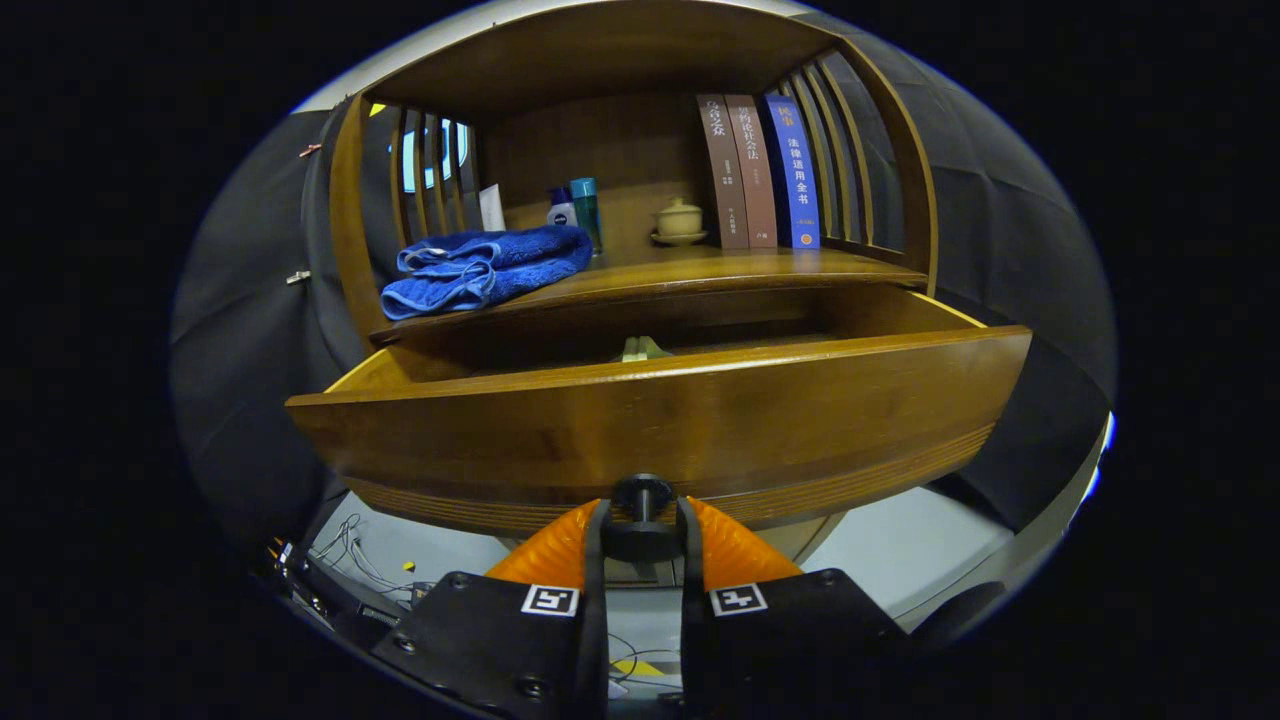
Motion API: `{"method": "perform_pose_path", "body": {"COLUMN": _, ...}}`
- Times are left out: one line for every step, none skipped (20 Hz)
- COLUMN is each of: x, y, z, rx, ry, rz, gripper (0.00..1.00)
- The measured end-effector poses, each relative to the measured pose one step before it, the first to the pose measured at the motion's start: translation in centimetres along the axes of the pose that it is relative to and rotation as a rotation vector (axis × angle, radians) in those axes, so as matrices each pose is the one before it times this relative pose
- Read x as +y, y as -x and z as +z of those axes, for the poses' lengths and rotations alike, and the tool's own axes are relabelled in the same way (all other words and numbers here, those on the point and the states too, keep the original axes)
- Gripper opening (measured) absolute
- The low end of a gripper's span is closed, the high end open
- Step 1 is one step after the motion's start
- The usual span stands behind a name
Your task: Pull open the drawer, take out the items inside it, and place them on the countertop above the cabinet.
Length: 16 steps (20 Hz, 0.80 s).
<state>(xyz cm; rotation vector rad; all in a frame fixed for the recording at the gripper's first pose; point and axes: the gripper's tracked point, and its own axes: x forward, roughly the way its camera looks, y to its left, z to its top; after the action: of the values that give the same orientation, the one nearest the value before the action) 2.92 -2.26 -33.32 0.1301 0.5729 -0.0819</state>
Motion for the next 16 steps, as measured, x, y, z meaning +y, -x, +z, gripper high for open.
{"method": "perform_pose_path", "body": {"x": -0.007, "y": 0.533, "z": -0.357, "rx": 0.00525, "ry": -0.00164, "rz": 0.00166, "gripper": 0.33}}
{"method": "perform_pose_path", "body": {"x": -0.003, "y": 0.597, "z": -0.254, "rx": 0.00499, "ry": -0.00320, "rz": 0.00023, "gripper": 0.33}}
{"method": "perform_pose_path", "body": {"x": -0.066, "y": 0.528, "z": -0.315, "rx": 0.00449, "ry": -0.00338, "rz": -0.00121, "gripper": 0.33}}
{"method": "perform_pose_path", "body": {"x": -0.033, "y": 0.528, "z": -0.247, "rx": 0.00450, "ry": -0.00184, "rz": -0.00137, "gripper": 0.33}}
{"method": "perform_pose_path", "body": {"x": -0.117, "y": 0.512, "z": -0.354, "rx": 0.00600, "ry": -0.00152, "rz": 0.00034, "gripper": 0.33}}
{"method": "perform_pose_path", "body": {"x": -0.006, "y": 0.479, "z": -0.281, "rx": 0.00647, "ry": -0.00371, "rz": 0.00236, "gripper": 0.33}}
{"method": "perform_pose_path", "body": {"x": 0.007, "y": 0.307, "z": -0.222, "rx": 0.00510, "ry": -0.00238, "rz": 0.00084, "gripper": 0.33}}
{"method": "perform_pose_path", "body": {"x": -0.006, "y": 0.343, "z": -0.256, "rx": 0.00640, "ry": -0.00127, "rz": -0.00016, "gripper": 0.33}}
{"method": "perform_pose_path", "body": {"x": 0.021, "y": 0.537, "z": -0.355, "rx": 0.00800, "ry": 0.00011, "rz": -0.00194, "gripper": 0.33}}
{"method": "perform_pose_path", "body": {"x": -0.055, "y": 0.346, "z": -0.328, "rx": 0.00861, "ry": 0.00165, "rz": -0.00271, "gripper": 0.33}}
{"method": "perform_pose_path", "body": {"x": -0.001, "y": 0.207, "z": -0.342, "rx": 0.00770, "ry": 0.00240, "rz": -0.00171, "gripper": 0.33}}
{"method": "perform_pose_path", "body": {"x": -0.068, "y": 0.070, "z": -0.349, "rx": 0.00701, "ry": -0.00275, "rz": -0.00008, "gripper": 0.33}}
{"method": "perform_pose_path", "body": {"x": -0.079, "y": -0.170, "z": -0.550, "rx": 0.01757, "ry": -0.00459, "rz": 0.00041, "gripper": 0.33}}
{"method": "perform_pose_path", "body": {"x": 0.016, "y": 0.045, "z": 0.459, "rx": -0.02305, "ry": -0.00864, "rz": 0.00280, "gripper": 0.33}}
{"method": "perform_pose_path", "body": {"x": 0.090, "y": 0.153, "z": -0.419, "rx": 0.02153, "ry": 0.01020, "rz": 0.00132, "gripper": 0.32}}
{"method": "perform_pose_path", "body": {"x": -0.136, "y": -0.146, "z": 0.118, "rx": -0.00882, "ry": 0.00193, "rz": -0.00169, "gripper": 0.32}}
